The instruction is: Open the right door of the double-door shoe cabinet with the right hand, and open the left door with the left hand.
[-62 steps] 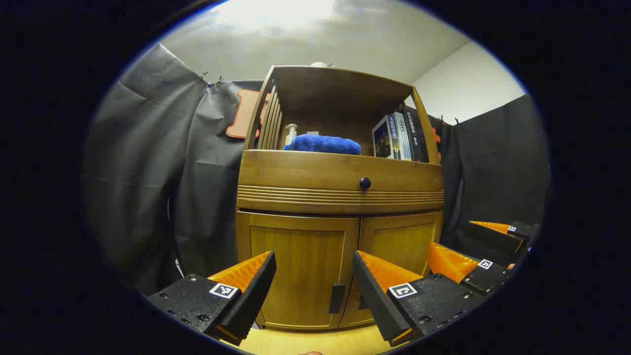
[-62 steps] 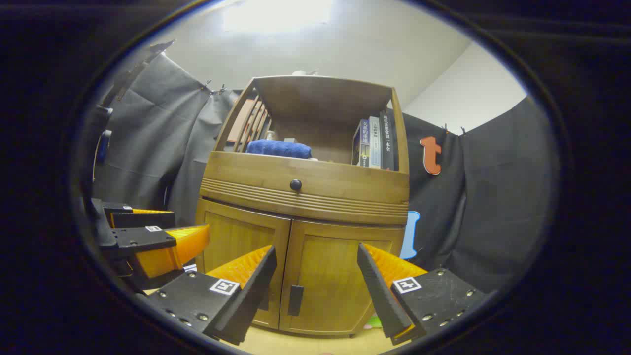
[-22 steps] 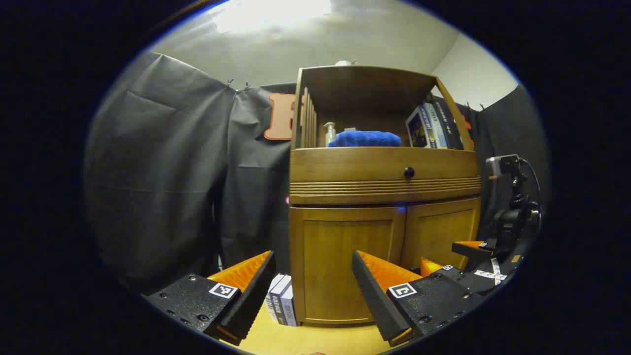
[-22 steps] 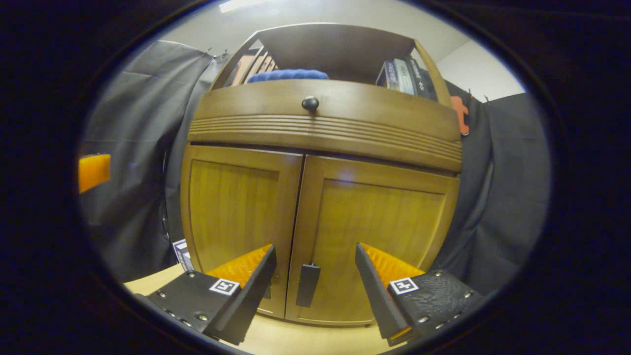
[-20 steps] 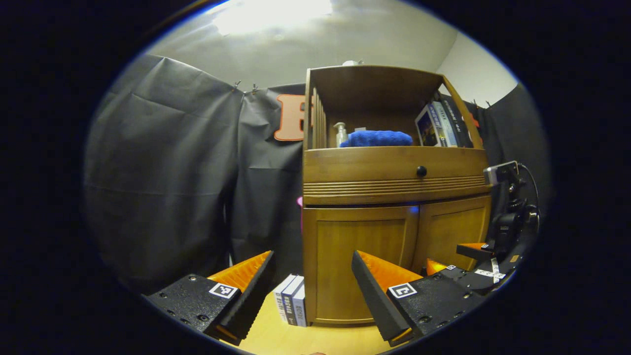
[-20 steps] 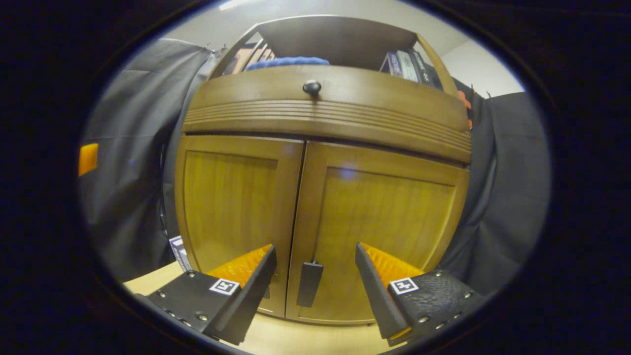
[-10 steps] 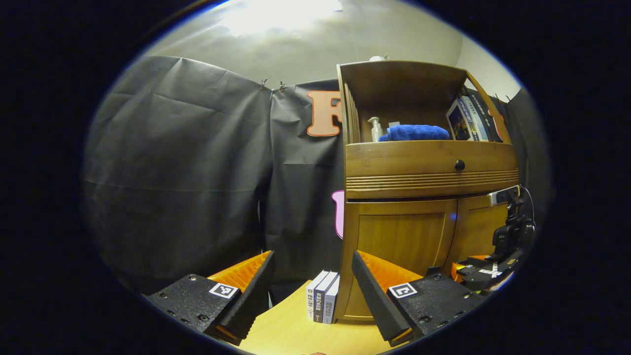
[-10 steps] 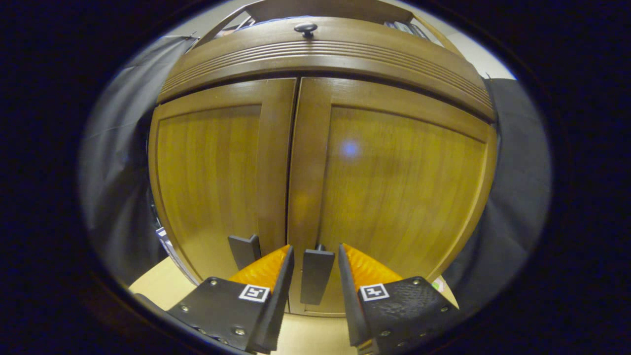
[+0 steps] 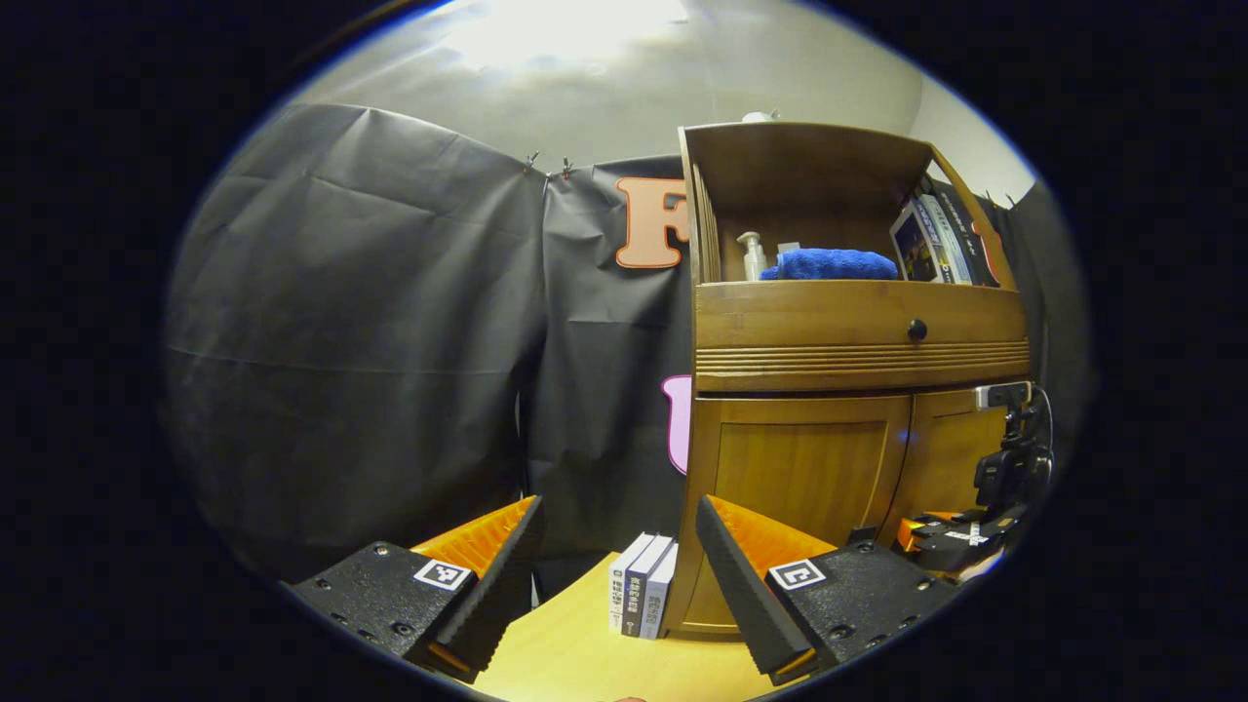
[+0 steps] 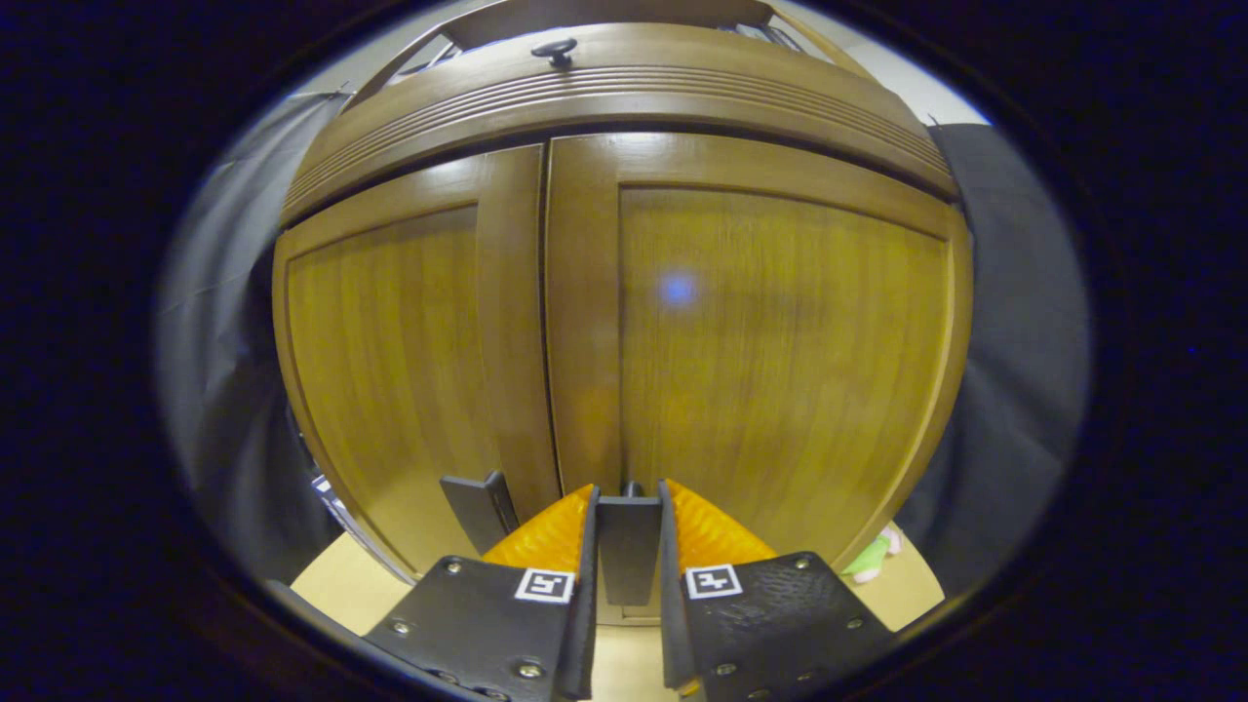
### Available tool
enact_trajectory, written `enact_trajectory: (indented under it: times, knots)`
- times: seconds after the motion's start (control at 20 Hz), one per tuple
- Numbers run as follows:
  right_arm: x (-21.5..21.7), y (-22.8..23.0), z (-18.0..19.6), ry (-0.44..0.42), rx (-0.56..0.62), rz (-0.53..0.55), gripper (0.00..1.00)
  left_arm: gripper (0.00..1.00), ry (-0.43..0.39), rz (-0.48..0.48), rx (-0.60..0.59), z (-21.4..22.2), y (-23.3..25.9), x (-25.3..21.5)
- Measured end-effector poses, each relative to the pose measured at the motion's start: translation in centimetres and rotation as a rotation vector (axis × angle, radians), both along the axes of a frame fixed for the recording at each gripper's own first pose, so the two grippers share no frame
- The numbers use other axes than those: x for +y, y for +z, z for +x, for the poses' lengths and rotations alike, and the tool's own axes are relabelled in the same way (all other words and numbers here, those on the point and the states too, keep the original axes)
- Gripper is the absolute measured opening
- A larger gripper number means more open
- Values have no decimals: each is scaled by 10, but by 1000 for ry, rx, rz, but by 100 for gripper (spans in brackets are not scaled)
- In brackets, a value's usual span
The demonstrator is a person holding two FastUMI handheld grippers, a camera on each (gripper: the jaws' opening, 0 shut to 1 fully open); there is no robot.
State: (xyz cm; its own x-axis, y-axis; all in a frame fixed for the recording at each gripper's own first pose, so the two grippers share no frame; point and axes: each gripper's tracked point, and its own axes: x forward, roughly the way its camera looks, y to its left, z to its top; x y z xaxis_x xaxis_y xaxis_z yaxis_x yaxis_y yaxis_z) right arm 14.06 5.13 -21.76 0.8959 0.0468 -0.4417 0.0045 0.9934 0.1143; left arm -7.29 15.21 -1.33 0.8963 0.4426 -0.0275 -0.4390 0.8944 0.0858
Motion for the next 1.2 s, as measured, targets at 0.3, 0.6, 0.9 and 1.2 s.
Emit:
enact_trajectory:
  times: [0.3,0.6,0.9,1.2]
  knots:
    - [-11,9,-36,5,-16,15,27,92,-54,-19,-4,3,-1,-18]
    - [-23,15,-64,-23,-15,14,27,95,-136,-25,6,3,-3,-48]
    - [-37,19,-92,-39,-18,14,27,95,-198,-17,7,1,-1,-72]
    - [-54,23,-116,-62,-18,12,27,92,-259,-32,25,1,-9,-94]
